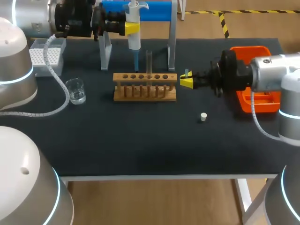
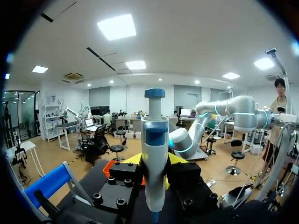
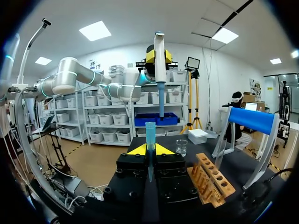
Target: Invert the test tube, pick up the pipette, mount the tip to pipette, aspirate from beaker and dispense into the tube, eject the tip, return the pipette, and cap with the stopper.
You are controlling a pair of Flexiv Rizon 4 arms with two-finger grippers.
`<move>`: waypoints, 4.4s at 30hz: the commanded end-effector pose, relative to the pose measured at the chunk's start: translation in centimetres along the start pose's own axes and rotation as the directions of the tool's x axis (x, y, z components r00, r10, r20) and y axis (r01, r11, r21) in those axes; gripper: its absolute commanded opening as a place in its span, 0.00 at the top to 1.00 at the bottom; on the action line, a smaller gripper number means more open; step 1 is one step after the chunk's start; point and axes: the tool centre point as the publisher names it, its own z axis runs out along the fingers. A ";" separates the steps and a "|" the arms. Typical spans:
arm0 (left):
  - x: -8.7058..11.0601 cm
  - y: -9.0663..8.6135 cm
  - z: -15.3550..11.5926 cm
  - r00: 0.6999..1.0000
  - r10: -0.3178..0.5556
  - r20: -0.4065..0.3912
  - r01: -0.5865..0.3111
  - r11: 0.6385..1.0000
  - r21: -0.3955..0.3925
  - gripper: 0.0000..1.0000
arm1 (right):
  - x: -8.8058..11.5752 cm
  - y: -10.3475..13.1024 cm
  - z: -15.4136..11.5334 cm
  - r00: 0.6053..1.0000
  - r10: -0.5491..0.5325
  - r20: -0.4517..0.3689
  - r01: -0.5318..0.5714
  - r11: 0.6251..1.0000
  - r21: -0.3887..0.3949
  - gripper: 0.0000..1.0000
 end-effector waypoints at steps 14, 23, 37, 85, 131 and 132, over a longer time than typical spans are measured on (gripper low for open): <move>0.1 0.0 0.0 1.000 0.002 0.001 -0.002 1.000 0.004 1.00 | 0.0 0.0 -0.1 1.000 0.000 -0.001 0.000 1.000 0.001 1.00; 0.1 0.0 0.0 1.000 0.002 0.001 -0.002 1.000 0.004 1.00 | 0.1 0.1 1.2 1.000 0.001 -0.010 -0.001 1.000 -0.001 1.00; 0.1 0.0 0.0 1.000 0.002 0.001 -0.002 1.000 0.004 1.00 | 0.5 1.0 5.8 0.999 0.004 -0.054 -0.005 1.000 -0.015 1.00; 0.1 0.0 0.0 1.000 0.002 0.001 -0.002 1.000 0.004 1.00 | -2.2 -1.6 12.5 0.995 -0.072 -0.073 0.067 0.995 -0.072 1.00; 0.1 0.0 0.0 1.000 0.002 0.001 -0.002 1.000 0.004 1.00 | -2.7 -1.2 13.9 0.993 -0.092 -0.068 0.087 0.993 -0.083 1.00; 0.1 0.0 0.0 1.000 0.002 0.001 -0.002 1.000 0.004 1.00 | -2.7 -1.2 13.9 0.993 -0.092 -0.067 0.087 0.993 -0.083 1.00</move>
